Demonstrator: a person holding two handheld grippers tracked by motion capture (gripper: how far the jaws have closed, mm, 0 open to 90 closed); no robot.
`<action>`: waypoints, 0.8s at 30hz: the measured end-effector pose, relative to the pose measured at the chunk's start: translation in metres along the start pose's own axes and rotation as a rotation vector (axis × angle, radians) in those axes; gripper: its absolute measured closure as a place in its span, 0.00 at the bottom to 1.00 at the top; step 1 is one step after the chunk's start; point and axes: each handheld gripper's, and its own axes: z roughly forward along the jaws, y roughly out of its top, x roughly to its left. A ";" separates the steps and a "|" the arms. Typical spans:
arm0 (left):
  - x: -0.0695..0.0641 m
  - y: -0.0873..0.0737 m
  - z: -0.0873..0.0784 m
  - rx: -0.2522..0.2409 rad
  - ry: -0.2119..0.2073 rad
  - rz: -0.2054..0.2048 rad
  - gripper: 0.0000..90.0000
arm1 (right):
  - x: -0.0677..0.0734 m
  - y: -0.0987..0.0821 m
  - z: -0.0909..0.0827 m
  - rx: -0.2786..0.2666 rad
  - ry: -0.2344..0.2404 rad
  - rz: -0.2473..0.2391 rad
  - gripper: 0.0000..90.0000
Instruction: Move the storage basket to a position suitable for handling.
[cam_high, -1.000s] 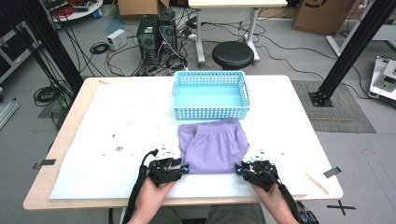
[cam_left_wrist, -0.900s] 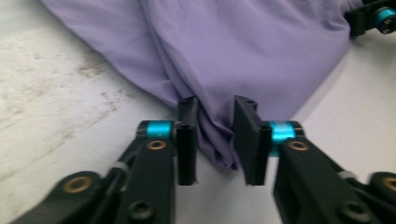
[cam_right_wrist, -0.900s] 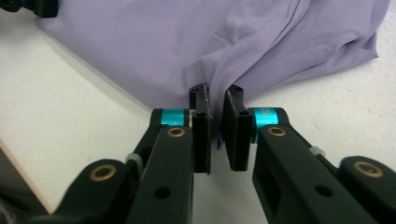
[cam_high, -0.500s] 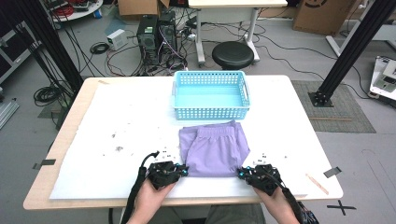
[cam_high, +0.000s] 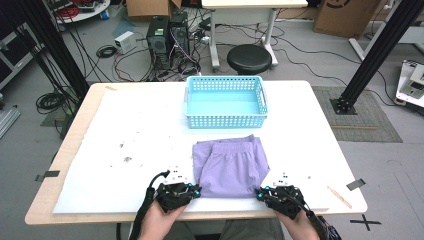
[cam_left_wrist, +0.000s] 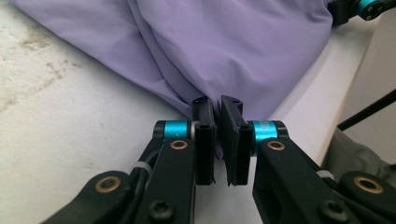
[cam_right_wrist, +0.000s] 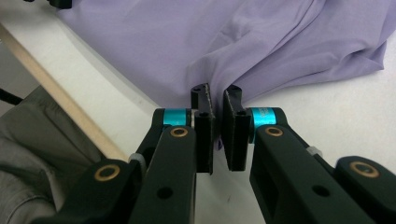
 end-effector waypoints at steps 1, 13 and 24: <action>-0.002 -0.001 -0.001 0.002 -0.001 0.004 0.93 | 0.002 -0.002 -0.002 0.004 -0.002 -0.012 0.95; -0.015 -0.008 -0.004 0.007 -0.017 0.028 0.93 | 0.010 -0.011 -0.011 0.009 -0.013 -0.038 0.95; -0.008 0.001 -0.011 -0.018 0.004 0.080 0.53 | 0.006 -0.009 -0.018 -0.057 -0.022 -0.103 0.58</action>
